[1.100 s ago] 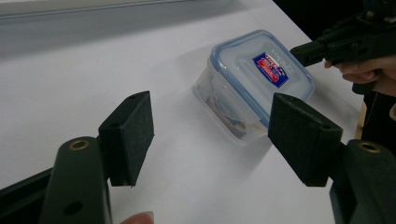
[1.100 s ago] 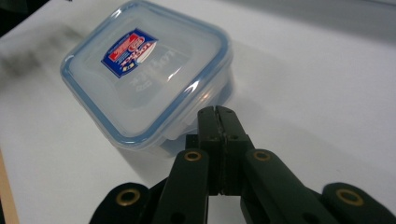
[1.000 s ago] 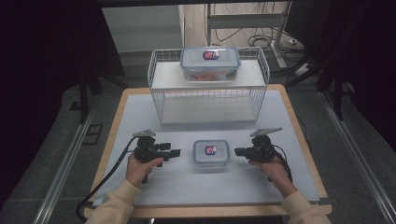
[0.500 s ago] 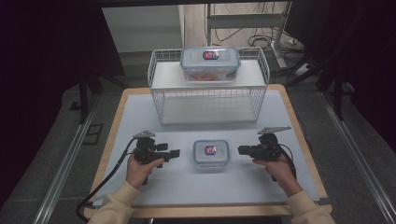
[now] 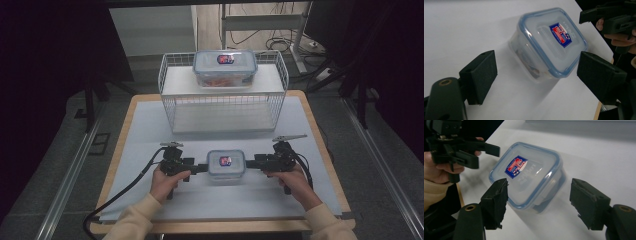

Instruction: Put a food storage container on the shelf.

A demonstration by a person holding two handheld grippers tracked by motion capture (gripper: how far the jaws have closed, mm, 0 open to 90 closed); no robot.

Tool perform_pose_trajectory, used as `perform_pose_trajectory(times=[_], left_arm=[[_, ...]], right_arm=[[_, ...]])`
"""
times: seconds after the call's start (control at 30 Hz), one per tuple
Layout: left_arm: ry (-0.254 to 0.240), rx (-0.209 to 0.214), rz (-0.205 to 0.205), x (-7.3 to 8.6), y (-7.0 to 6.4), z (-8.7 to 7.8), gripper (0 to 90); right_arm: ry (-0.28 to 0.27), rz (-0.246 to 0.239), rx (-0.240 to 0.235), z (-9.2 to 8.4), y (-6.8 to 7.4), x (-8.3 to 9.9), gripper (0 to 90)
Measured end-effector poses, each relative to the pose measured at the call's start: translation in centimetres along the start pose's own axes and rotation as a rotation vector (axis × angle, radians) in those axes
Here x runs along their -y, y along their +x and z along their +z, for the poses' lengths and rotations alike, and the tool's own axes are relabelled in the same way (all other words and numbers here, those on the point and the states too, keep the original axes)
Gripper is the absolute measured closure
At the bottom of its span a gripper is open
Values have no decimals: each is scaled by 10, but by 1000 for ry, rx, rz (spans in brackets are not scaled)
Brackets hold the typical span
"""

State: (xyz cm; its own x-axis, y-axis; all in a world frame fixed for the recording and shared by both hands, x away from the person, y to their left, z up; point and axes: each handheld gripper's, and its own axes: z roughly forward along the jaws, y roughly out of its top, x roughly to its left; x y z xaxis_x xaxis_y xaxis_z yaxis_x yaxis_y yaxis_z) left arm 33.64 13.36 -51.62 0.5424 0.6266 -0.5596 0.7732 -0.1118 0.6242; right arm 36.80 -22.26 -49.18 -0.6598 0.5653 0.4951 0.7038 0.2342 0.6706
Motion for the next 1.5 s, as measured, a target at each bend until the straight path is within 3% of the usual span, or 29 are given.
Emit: perform_pose_trajectory(times=[0.2, 0.33, 0.5, 0.67, 0.83, 1.1, 1.5], left_arm=[[7, 30, -33, -5, -2, 17, 187], [30, 58, -69, -5, 3, 22, 198], [50, 93, -85, -4, 6, 27, 225], [62, 125, -100, -3, 7, 30, 286], [55, 108, -87, -1, 5, 28, 349], [18, 99, -40, 5, -1, 18, 465], [-6, 77, -2, 11, -9, 11, 516]], right_arm=[[30, 34, -16, 13, -2, -1, 283], [55, 56, -23, 23, -4, 0, 265], [82, 93, -43, 33, -7, 1, 263], [113, 110, -62, 40, -7, 2, 323], [115, 140, -79, 38, -10, 3, 375], [69, 121, -74, 27, -3, 10, 484], [41, 111, -62, 21, 6, 14, 526]])
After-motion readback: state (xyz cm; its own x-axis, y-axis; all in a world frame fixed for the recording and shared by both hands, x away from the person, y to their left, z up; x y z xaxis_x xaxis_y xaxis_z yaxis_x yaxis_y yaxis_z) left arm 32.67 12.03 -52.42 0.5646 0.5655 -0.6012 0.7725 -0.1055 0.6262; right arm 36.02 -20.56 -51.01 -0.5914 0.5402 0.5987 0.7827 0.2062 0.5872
